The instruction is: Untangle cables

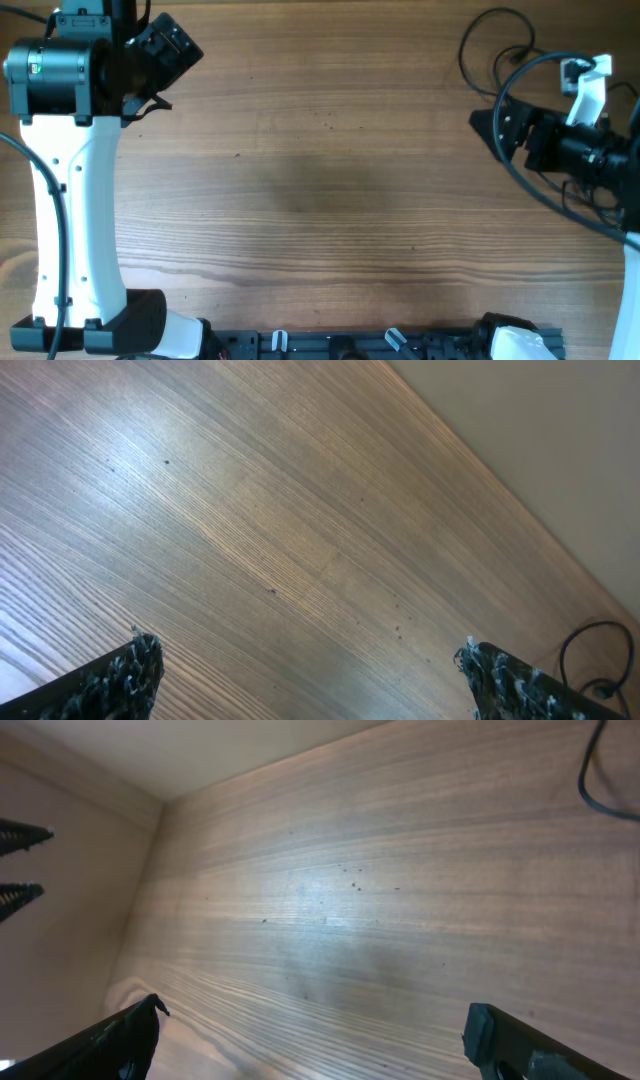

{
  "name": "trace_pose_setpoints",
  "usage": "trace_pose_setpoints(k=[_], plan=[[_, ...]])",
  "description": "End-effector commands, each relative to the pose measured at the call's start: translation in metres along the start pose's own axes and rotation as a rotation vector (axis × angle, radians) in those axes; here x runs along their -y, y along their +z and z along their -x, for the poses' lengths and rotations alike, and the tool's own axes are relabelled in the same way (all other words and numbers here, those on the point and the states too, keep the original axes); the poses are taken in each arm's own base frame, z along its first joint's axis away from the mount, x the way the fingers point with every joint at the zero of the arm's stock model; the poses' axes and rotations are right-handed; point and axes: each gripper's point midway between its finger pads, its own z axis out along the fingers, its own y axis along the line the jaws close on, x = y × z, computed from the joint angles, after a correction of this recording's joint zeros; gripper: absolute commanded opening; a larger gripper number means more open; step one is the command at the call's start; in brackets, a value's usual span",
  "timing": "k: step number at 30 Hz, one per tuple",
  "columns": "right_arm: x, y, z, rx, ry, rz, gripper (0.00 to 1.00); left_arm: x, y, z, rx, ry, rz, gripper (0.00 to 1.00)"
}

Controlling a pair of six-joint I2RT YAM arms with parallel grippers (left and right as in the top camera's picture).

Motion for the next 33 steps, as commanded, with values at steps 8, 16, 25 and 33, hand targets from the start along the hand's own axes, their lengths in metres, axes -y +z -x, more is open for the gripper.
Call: trace_pose_setpoints(k=[8,16,25,33], plan=[[0.014,0.002,-0.007,-0.027,0.020,-0.097,1.00,0.000,0.004,0.001,-0.008,0.013,0.004,1.00],[-0.003,0.002,0.002,0.373,-0.361,-0.201,1.00,0.000,0.004,0.001,-0.008,0.013,0.004,1.00],[0.018,-0.008,-0.052,0.748,-0.481,-0.139,1.00,0.000,0.004,0.000,-0.008,0.013,0.004,1.00],[0.060,0.020,-0.090,0.959,-0.425,-0.113,1.00,0.000,0.004,0.001,-0.008,0.013,0.004,1.00]])
